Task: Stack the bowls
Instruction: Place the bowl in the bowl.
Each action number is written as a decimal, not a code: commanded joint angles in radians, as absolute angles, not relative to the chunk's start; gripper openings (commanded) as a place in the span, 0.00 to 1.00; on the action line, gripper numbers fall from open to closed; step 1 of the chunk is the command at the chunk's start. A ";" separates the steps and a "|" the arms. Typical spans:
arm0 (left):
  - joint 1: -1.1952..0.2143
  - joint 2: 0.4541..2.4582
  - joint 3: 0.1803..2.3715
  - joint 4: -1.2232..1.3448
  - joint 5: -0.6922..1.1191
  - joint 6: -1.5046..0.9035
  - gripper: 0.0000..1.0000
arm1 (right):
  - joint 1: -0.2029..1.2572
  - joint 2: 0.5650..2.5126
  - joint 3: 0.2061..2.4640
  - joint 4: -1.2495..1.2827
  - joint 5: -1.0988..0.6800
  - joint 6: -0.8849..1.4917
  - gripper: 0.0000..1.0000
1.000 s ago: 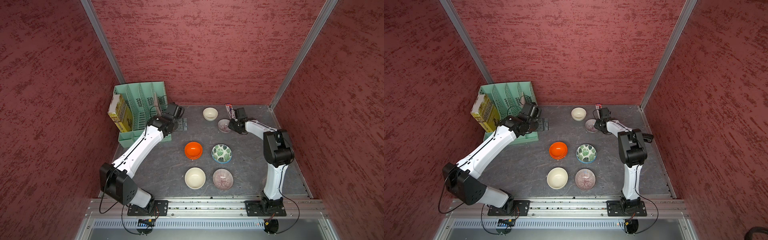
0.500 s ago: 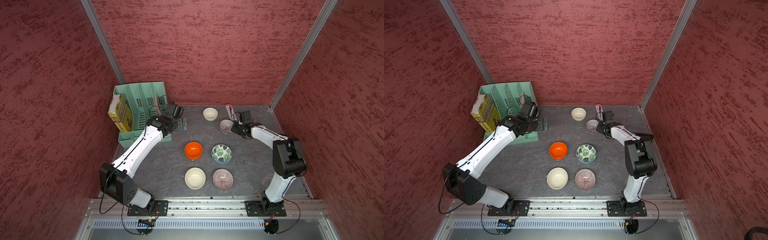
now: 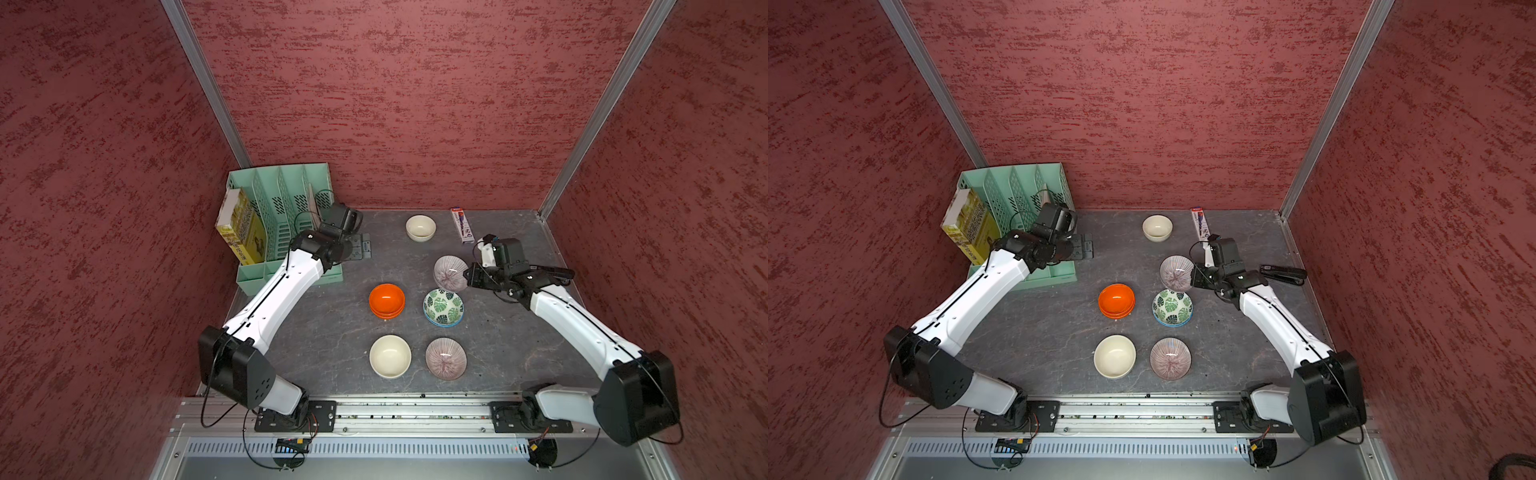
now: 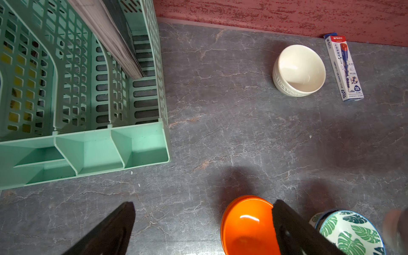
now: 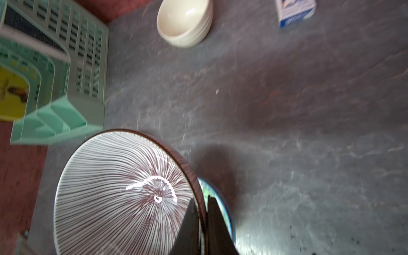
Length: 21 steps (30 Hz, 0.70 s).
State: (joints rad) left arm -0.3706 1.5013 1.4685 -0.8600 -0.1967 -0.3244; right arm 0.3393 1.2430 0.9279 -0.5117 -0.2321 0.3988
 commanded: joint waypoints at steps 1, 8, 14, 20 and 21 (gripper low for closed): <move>-0.343 1.528 1.501 -0.834 -0.162 -0.325 1.00 | 0.391 1.134 0.896 -0.607 -0.269 0.379 0.00; -0.336 1.526 1.508 -0.815 -0.142 -0.330 1.00 | 0.447 0.987 0.834 -0.756 -0.324 0.362 0.00; -0.335 1.541 1.537 -0.815 -0.133 -0.324 1.00 | 0.461 0.973 0.790 -0.794 -0.347 0.344 0.00; -0.323 1.550 1.564 -0.823 -0.131 -0.318 1.00 | 0.523 1.020 0.782 -0.793 -0.323 0.344 0.00; -0.321 1.549 1.567 -0.823 -0.130 -0.318 1.00 | 0.536 1.033 0.782 -0.791 -0.316 0.344 0.00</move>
